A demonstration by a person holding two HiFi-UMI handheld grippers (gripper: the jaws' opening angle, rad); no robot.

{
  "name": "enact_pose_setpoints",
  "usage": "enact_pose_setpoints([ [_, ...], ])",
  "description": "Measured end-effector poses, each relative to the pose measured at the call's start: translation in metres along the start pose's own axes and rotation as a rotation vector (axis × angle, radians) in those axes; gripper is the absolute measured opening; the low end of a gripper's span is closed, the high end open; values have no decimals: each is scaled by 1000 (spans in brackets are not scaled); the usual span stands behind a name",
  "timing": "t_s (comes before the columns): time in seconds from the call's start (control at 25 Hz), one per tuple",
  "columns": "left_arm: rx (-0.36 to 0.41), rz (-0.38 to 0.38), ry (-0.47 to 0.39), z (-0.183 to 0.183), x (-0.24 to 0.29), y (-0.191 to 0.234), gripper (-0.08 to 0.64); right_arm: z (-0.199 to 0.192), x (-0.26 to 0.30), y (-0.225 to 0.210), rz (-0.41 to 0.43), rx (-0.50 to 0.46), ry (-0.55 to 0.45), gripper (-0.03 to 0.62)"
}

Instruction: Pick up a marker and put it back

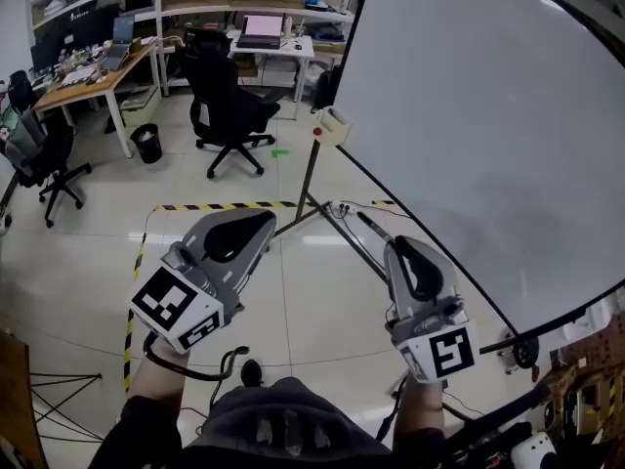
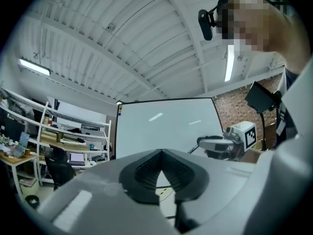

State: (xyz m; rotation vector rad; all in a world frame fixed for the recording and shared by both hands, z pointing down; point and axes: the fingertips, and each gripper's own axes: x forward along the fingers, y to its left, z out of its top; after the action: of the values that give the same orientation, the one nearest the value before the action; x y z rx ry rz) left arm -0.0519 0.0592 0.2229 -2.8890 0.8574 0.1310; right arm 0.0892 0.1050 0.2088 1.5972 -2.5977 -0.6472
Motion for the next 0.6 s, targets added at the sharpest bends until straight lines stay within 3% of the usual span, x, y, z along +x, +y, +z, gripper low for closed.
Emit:
enact_pose_setpoints([
  [0.28,-17,-46,-17,-10,12,66,6,-10,55,-5,-54,-64,21,40],
  [0.6,-52,-46,8,-32,43,109,6,-41,97,-32,-64,-31,60,40],
])
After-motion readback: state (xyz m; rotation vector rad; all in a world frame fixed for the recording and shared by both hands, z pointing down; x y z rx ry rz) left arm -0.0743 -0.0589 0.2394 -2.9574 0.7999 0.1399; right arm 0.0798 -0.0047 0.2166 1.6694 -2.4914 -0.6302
